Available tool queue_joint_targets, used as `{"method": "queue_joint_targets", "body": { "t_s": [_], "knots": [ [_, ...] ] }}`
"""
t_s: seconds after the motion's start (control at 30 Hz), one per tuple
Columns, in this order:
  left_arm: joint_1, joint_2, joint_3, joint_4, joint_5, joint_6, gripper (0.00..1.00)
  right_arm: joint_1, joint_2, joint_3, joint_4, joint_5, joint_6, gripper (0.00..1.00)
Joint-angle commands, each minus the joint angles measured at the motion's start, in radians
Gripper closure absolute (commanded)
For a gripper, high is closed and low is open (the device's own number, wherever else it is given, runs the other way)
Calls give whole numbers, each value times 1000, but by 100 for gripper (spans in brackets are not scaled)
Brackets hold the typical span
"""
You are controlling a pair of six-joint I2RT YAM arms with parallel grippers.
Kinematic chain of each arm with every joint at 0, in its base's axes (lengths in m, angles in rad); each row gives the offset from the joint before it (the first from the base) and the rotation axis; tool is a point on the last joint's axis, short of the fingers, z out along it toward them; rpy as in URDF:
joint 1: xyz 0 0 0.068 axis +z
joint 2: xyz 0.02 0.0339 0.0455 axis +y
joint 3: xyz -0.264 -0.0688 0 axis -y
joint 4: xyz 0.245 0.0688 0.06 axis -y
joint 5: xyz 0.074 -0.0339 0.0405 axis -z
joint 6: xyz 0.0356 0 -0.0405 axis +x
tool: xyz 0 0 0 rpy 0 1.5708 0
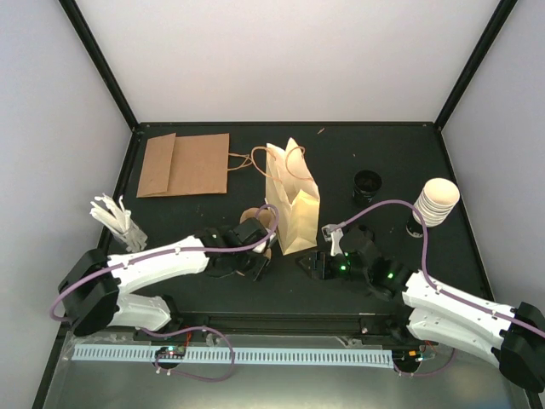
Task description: Pack the takeout coffee
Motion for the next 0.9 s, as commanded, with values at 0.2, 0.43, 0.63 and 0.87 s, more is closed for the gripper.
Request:
{"method": "queue_joint_targets", "body": {
  "t_s": [0.2,0.43,0.63,0.87],
  "knots": [
    [-24,91,60,-9,-1,70,54,-2,-8,29,-24,33,-22,29],
    [-27,125,87,-42,-20,72,75,-2,-6,31,-28,33,-25,30],
    [-27,125,97,-71,-23,69,76,-3,-6,26,-29,35,-24,29],
    [-27,128,102,-86,-11,69,77,-2,-6,26,-28,34,-21,30]
  ]
}}
